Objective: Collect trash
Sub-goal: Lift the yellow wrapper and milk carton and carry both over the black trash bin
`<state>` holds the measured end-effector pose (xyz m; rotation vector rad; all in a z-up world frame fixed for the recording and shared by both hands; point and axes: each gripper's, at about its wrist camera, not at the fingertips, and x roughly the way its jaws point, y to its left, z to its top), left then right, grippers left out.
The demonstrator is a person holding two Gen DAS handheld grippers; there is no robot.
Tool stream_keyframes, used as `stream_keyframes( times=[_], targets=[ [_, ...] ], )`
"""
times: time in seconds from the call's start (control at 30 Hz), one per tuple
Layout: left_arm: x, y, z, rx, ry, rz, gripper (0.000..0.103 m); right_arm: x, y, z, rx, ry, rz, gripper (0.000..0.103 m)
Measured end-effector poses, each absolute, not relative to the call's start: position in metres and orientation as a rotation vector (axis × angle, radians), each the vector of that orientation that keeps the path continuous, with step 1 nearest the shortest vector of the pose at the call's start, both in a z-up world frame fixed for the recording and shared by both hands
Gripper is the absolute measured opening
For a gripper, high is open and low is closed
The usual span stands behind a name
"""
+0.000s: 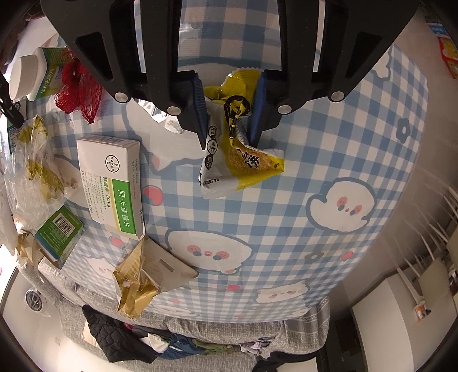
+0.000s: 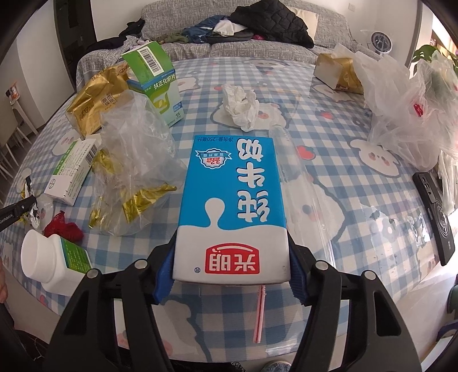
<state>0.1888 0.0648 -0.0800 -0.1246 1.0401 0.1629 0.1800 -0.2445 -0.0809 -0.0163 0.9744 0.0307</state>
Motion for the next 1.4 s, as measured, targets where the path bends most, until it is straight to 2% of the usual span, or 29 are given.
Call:
stream_keyframes(
  times=[0.3, 1.4],
  targets=[
    [0.182, 0.063, -0.072, -0.141, 1.026, 0.142, 0.022, 0.172, -0.245, -0.069, -0.025, 0.952, 0.021, 0.061],
    [0.097, 0.042, -0.017, -0.13, 0.947, 0.054, 0.022, 0.093, -0.247, -0.019, -0.022, 0.846, 0.046, 0.061]
  ],
)
